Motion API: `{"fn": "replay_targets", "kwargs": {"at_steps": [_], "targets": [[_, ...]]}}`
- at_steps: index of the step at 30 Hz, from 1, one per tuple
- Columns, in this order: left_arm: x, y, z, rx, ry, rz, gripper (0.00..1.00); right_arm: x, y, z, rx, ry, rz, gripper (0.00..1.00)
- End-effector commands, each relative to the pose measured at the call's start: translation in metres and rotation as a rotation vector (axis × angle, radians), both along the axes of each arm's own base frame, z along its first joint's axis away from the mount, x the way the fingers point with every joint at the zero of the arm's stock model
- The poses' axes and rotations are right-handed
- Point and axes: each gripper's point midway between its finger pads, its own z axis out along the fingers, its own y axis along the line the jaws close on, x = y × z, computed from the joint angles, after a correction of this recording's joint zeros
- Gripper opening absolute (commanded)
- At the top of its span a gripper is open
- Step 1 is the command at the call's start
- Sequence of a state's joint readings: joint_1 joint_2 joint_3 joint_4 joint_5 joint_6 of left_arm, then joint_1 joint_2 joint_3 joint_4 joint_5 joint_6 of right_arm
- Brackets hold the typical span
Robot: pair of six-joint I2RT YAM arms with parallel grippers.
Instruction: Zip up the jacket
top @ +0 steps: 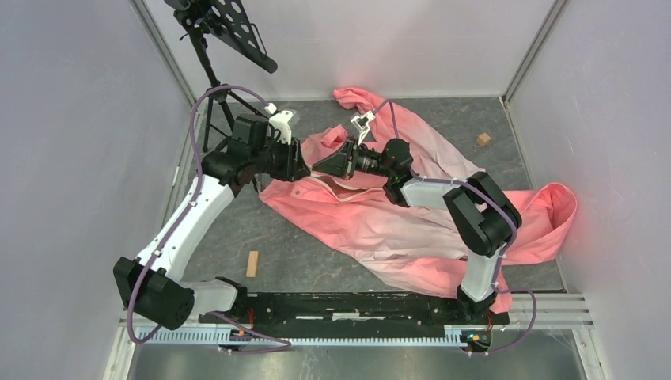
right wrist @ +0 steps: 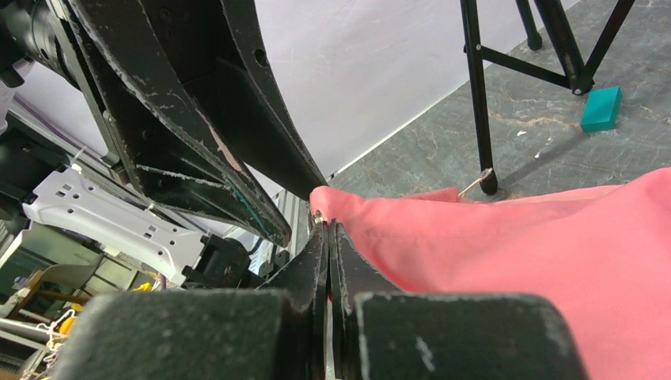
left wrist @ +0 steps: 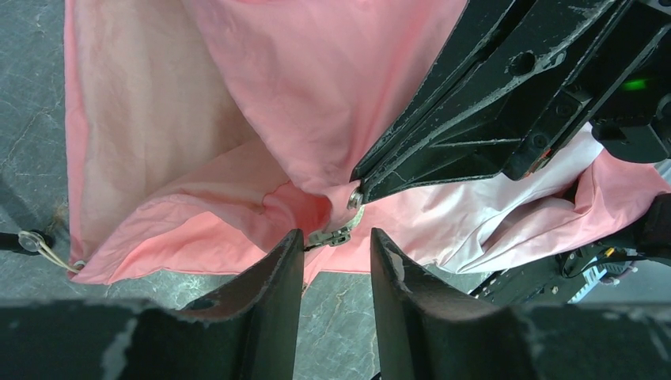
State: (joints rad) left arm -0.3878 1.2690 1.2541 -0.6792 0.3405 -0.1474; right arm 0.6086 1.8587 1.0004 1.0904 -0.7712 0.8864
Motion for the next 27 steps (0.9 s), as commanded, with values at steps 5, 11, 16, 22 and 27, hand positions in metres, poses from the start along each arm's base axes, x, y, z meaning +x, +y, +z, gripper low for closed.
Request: {"fn": "replay_targets", "kwargs": {"at_steps": [5, 11, 16, 22, 27], "targets": [[0.003, 0.005, 0.018, 0.005, -0.071, 0.003, 0.38, -0.001, 0.006, 0.028, 0.063, -0.082, 0.026, 0.0], [-0.005, 0.007, 0.017, -0.002, -0.059, 0.006, 0.37, -0.001, 0.006, 0.028, 0.063, -0.082, 0.025, 0.0], [-0.01, 0.006, 0.017, -0.019, -0.049, 0.011, 0.36, -0.001, 0.007, 0.027, 0.062, -0.08, 0.025, 0.0], [-0.016, 0.004, 0.014, -0.034, -0.024, 0.004, 0.37, -0.001, 0.007, 0.027, 0.062, -0.079, 0.026, 0.0], [-0.012, 0.005, 0.022, -0.051, -0.035, 0.022, 0.52, -0.002, 0.007, 0.028, 0.063, -0.082, 0.03, 0.0]]}}
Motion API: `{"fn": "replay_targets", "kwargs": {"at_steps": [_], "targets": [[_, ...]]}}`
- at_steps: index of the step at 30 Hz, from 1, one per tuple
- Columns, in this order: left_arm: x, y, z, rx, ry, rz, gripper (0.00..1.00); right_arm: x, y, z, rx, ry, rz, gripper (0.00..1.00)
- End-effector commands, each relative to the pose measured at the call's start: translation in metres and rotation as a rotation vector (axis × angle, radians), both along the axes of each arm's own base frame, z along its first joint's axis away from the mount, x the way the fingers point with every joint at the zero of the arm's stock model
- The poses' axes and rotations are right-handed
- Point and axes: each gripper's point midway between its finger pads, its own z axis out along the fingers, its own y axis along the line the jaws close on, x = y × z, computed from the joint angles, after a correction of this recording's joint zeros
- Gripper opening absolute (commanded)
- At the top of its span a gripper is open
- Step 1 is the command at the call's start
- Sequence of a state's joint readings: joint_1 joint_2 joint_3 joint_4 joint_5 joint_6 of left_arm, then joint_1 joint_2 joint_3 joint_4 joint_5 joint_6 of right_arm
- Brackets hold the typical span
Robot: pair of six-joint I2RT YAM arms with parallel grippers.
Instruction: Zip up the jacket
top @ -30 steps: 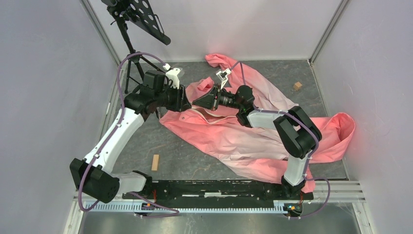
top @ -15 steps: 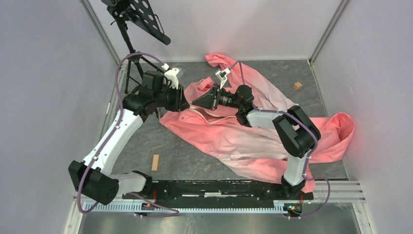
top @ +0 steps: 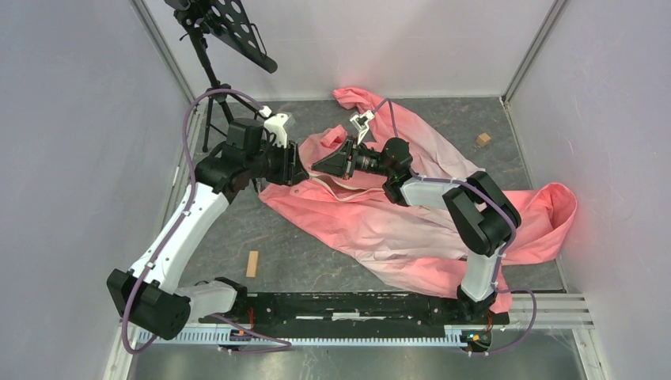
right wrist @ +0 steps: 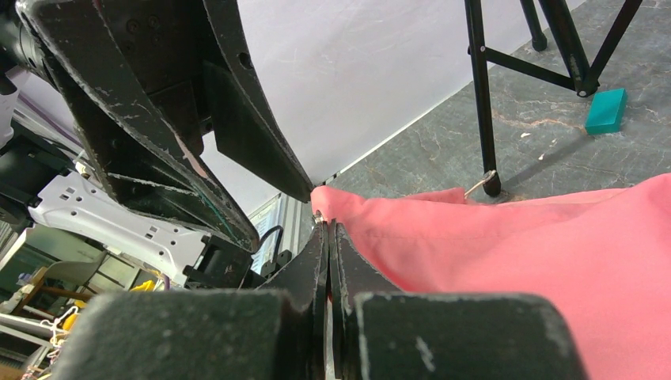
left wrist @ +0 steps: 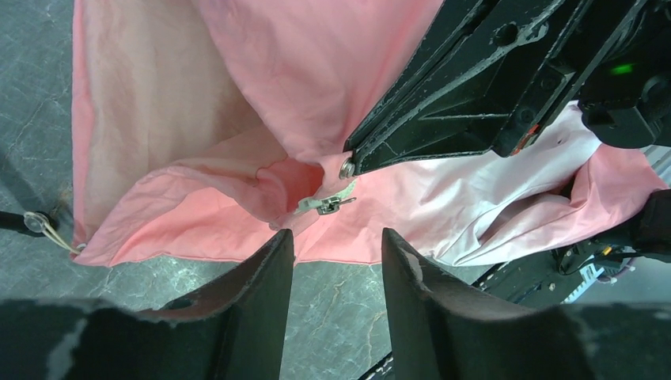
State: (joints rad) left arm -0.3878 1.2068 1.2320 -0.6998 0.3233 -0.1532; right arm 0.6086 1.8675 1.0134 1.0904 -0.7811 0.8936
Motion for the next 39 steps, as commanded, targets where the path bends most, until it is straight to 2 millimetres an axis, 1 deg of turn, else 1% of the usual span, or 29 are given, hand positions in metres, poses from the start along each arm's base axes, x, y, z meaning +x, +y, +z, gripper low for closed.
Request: {"fn": "replay_targets", "kwargs": {"at_steps": [1, 4, 8, 12, 16, 18, 20, 23, 26, 31, 32, 35, 37, 39], "targets": [[0.001, -0.004, 0.02, -0.075, -0.01, 0.005, 0.54, -0.003, 0.005, 0.027, 0.062, -0.085, 0.021, 0.0], [0.006, -0.008, 0.028, -0.159, 0.032, -0.009, 0.54, -0.004, 0.005, 0.027, 0.062, -0.088, 0.027, 0.0], [0.014, -0.008, 0.037, -0.268, 0.046, -0.005, 0.56, -0.005, 0.004, 0.029, 0.062, -0.095, 0.03, 0.0], [0.022, -0.01, 0.04, -0.307, 0.03, -0.013, 0.55, -0.006, 0.005, 0.03, 0.064, -0.096, 0.034, 0.0], [0.026, -0.015, 0.043, -0.328, 0.0, -0.049, 0.49, -0.008, 0.006, 0.031, 0.066, -0.1, 0.039, 0.0], [0.027, -0.018, 0.038, -0.336, 0.022, -0.065, 0.49, -0.008, 0.006, 0.032, 0.066, -0.101, 0.041, 0.0], [0.027, -0.021, 0.031, -0.341, 0.047, -0.081, 0.53, -0.009, 0.006, 0.033, 0.066, -0.103, 0.041, 0.0], [0.028, -0.02, 0.025, -0.333, 0.053, -0.08, 0.57, -0.009, 0.006, 0.033, 0.064, -0.104, 0.041, 0.0], [0.027, -0.02, 0.019, -0.325, 0.065, -0.082, 0.57, -0.009, 0.006, 0.034, 0.065, -0.105, 0.041, 0.0], [0.027, -0.018, 0.01, -0.306, 0.07, -0.077, 0.64, -0.009, 0.006, 0.036, 0.068, -0.108, 0.042, 0.0], [0.027, -0.018, 0.009, -0.304, 0.074, -0.08, 0.64, -0.009, 0.006, 0.036, 0.069, -0.11, 0.042, 0.0], [0.025, -0.019, 0.005, -0.305, 0.088, -0.088, 0.51, -0.008, 0.006, 0.035, 0.067, -0.107, 0.04, 0.0], [0.024, -0.018, 0.002, -0.3, 0.094, -0.09, 0.46, -0.008, 0.006, 0.034, 0.068, -0.105, 0.039, 0.0], [0.022, -0.017, 0.0, -0.291, 0.097, -0.087, 0.39, -0.008, 0.006, 0.034, 0.068, -0.104, 0.038, 0.0]]}}
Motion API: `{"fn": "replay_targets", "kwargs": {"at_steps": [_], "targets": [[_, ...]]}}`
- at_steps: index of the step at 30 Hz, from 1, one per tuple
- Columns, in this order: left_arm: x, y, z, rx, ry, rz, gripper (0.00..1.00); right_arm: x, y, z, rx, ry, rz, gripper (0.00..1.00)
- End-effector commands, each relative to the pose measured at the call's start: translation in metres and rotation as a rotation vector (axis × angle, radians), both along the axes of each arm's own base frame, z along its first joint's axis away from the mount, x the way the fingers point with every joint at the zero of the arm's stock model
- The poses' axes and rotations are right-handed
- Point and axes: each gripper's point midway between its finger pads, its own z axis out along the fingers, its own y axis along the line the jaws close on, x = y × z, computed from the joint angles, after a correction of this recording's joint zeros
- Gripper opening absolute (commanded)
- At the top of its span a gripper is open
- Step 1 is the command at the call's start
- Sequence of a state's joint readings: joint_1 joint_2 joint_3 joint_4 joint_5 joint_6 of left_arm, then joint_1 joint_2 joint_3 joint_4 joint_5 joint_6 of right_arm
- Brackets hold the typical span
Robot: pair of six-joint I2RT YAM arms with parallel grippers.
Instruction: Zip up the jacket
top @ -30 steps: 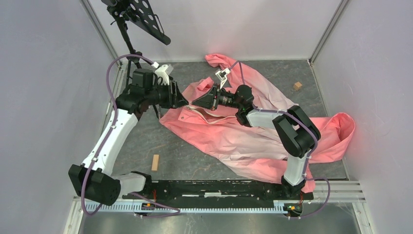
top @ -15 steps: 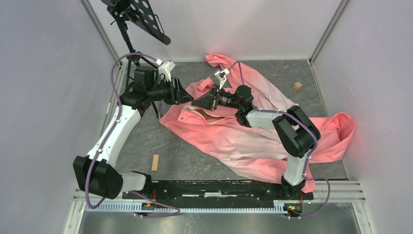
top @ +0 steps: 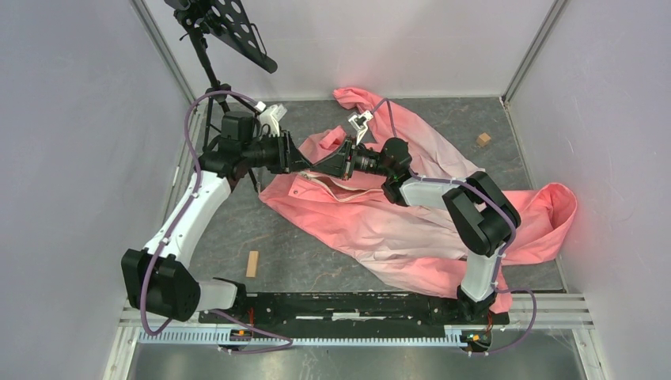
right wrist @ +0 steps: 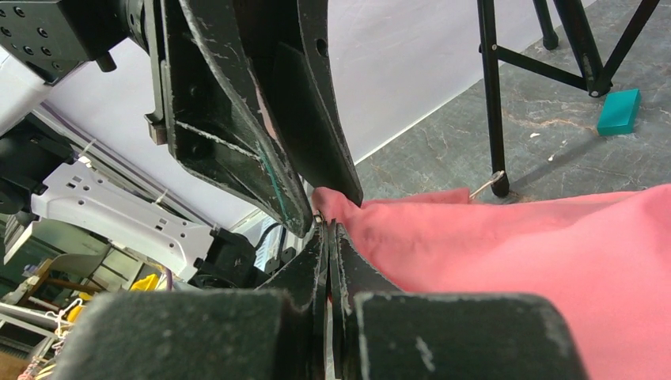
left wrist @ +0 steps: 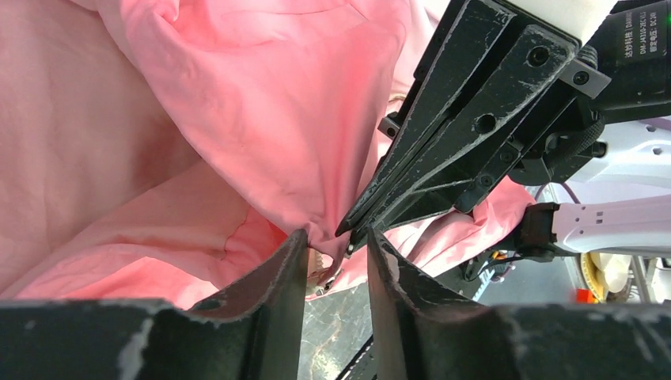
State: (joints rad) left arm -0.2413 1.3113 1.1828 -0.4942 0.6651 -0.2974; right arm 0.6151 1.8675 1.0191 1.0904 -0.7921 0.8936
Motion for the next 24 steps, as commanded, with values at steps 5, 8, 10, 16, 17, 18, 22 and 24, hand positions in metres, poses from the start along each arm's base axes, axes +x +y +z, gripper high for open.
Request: {"fn": "replay_targets", "kwargs": {"at_steps": [5, 8, 10, 16, 17, 18, 22, 24], "targets": [[-0.0061, 0.0013, 0.0008, -0.002, -0.028, -0.027, 0.32, -0.0028, 0.0036, 0.0306, 0.066, -0.092, 0.013, 0.0], [-0.008, 0.0028, 0.0001, -0.001, -0.025, -0.022, 0.31, -0.0026, 0.0037, 0.0305, 0.066, -0.09, 0.011, 0.0], [-0.0096, 0.003, 0.0, -0.002, -0.024, -0.022, 0.32, -0.0024, 0.0036, 0.0303, 0.066, -0.089, 0.009, 0.0], [-0.0101, 0.0021, 0.0025, -0.011, -0.025, -0.028, 0.2, -0.0026, 0.0035, 0.0321, 0.072, -0.089, 0.01, 0.0], [-0.0095, 0.002, 0.0033, -0.011, -0.028, -0.027, 0.14, -0.0035, 0.0038, 0.0325, 0.072, -0.089, 0.012, 0.0], [-0.0087, 0.0018, 0.0042, -0.013, -0.034, -0.028, 0.07, -0.0037, 0.0038, 0.0333, 0.074, -0.092, 0.012, 0.0], [-0.0061, 0.0017, 0.0052, -0.011, -0.044, -0.026, 0.02, -0.0027, 0.0031, 0.03, 0.052, -0.097, 0.001, 0.01], [-0.006, 0.0021, 0.0044, -0.007, -0.047, -0.028, 0.02, 0.0038, -0.0008, 0.0238, 0.008, -0.097, -0.035, 0.14]]}}
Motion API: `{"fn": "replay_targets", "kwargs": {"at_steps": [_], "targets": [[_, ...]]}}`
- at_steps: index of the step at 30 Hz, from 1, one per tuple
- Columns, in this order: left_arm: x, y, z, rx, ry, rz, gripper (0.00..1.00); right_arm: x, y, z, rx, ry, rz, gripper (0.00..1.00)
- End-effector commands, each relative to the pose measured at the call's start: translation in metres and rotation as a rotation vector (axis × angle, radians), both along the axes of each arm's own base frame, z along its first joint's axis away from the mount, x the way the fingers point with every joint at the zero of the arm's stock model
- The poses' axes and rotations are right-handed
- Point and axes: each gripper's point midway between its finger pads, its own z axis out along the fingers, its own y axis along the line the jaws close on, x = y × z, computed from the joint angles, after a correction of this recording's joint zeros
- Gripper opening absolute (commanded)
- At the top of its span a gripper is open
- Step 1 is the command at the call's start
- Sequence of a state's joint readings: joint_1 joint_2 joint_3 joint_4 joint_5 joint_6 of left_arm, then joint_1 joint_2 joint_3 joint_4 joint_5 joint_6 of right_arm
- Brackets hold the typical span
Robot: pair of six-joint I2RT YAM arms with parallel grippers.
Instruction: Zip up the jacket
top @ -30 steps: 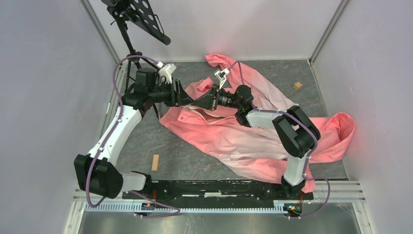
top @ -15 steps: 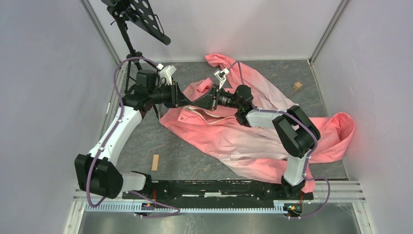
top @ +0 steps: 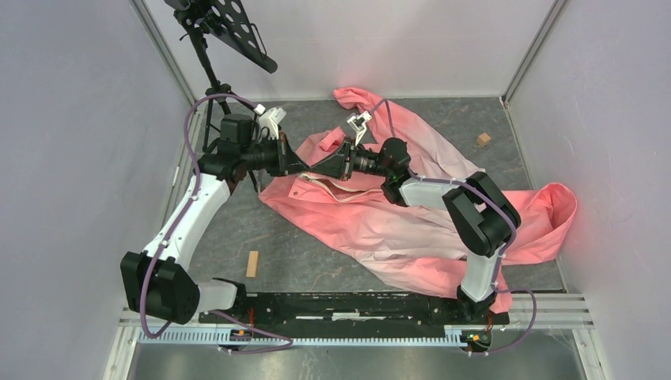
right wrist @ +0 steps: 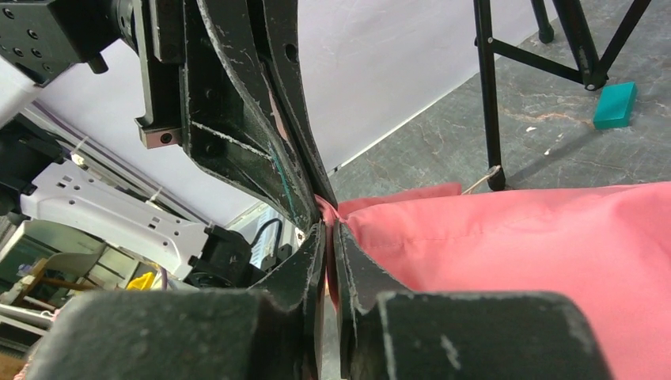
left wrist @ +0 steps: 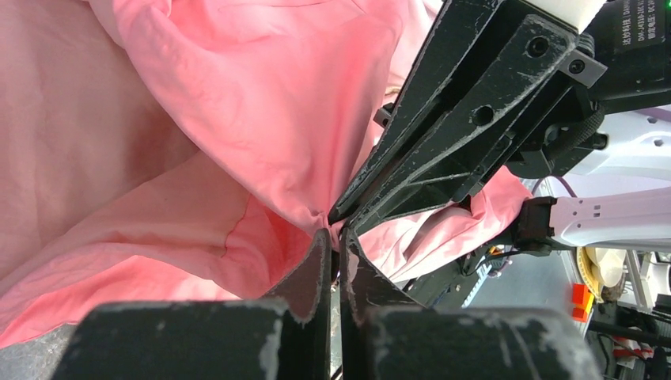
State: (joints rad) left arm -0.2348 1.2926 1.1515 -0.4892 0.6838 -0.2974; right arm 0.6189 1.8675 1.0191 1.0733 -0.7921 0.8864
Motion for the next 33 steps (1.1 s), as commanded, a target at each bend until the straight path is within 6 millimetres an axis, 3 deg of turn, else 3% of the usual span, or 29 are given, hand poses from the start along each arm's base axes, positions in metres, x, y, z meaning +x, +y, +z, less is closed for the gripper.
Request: {"fn": "replay_targets", "kwargs": {"at_steps": [1, 5, 9, 11, 17, 25, 33], "targets": [[0.0, 0.001, 0.009, 0.003, -0.06, -0.016, 0.02, 0.009, -0.006, 0.022, -0.01, -0.094, -0.066, 0.21], [0.001, 0.003, 0.009, 0.009, -0.061, 0.0, 0.02, 0.016, -0.025, 0.009, -0.162, -0.122, -0.171, 0.4], [0.002, 0.004, 0.011, 0.007, -0.061, 0.011, 0.02, 0.011, -0.041, -0.003, -0.279, -0.135, -0.24, 0.5], [0.002, 0.004, 0.013, 0.005, -0.059, 0.021, 0.02, 0.003, -0.04, -0.007, -0.301, -0.13, -0.219, 0.51], [0.003, 0.006, 0.016, 0.01, -0.065, 0.04, 0.02, -0.027, -0.013, -0.01, -0.297, -0.12, -0.088, 0.53], [0.003, 0.007, 0.013, 0.022, -0.052, 0.043, 0.02, -0.029, -0.009, -0.015, -0.315, -0.149, -0.11, 0.57], [0.003, 0.009, 0.014, 0.03, -0.054, 0.044, 0.02, -0.027, -0.02, 0.0, -0.312, -0.17, -0.188, 0.64]]}}
